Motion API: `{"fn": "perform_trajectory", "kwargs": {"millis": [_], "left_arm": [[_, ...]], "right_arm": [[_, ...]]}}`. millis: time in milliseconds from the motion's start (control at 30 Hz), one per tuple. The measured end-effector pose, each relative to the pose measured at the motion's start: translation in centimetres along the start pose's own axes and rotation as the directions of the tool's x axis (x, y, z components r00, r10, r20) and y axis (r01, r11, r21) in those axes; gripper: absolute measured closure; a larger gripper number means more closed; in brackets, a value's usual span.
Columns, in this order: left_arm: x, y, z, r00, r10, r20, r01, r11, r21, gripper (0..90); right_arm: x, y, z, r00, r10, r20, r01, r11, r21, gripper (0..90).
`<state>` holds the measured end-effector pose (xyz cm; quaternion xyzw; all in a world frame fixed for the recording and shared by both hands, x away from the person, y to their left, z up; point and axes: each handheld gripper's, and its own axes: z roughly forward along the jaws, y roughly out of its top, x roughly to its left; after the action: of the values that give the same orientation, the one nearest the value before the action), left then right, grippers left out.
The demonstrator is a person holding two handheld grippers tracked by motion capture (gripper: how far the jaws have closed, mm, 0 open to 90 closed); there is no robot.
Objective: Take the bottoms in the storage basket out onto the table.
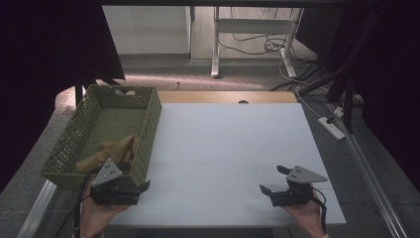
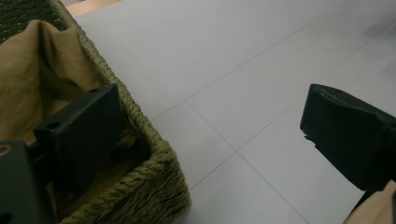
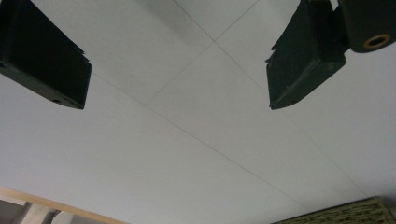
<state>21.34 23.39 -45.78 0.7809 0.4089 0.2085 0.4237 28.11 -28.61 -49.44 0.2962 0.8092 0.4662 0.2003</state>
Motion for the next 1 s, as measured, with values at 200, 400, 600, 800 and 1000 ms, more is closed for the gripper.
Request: {"fn": "perform_trajectory", "kwargs": {"millis": [200, 400, 600, 800, 1000], "left_arm": [[-0.1, 0.0, -0.3, 1.0, -0.001, 0.0, 0.001, 0.9999, -0.01, 6.0], [-0.1, 0.1, -0.3, 1.0, 0.001, 0.009, -0.001, 1.0, -0.009, 6.3], [0.1, 0.4, -0.8, 1.0, -0.004, 0.002, 0.004, 0.9998, -0.017, 6.5], [0.3, 1.0, -1.5, 0.9999, 0.006, -0.01, -0.007, 0.9998, -0.021, 6.8], [1.0, 1.4, -2.0, 0.9999, -0.005, -0.01, 0.004, 0.9994, -0.033, 7.2]], "right_arm": [[0.0, 0.0, -0.1, 1.0, 0.001, -0.001, -0.001, 1.0, 0.0, 7.0], [0.0, 0.0, 0.0, 1.0, 0.001, 0.001, -0.001, 1.0, -0.001, 7.0], [0.0, 0.0, -0.2, 1.0, 0.006, 0.008, -0.006, 0.9999, -0.012, 7.1], [0.1, 0.0, -0.2, 0.9999, 0.0, 0.012, 0.001, 1.0, -0.01, 7.1], [0.1, -0.1, 0.0, 0.9999, -0.001, 0.013, 0.001, 1.0, 0.001, 7.2]]}}
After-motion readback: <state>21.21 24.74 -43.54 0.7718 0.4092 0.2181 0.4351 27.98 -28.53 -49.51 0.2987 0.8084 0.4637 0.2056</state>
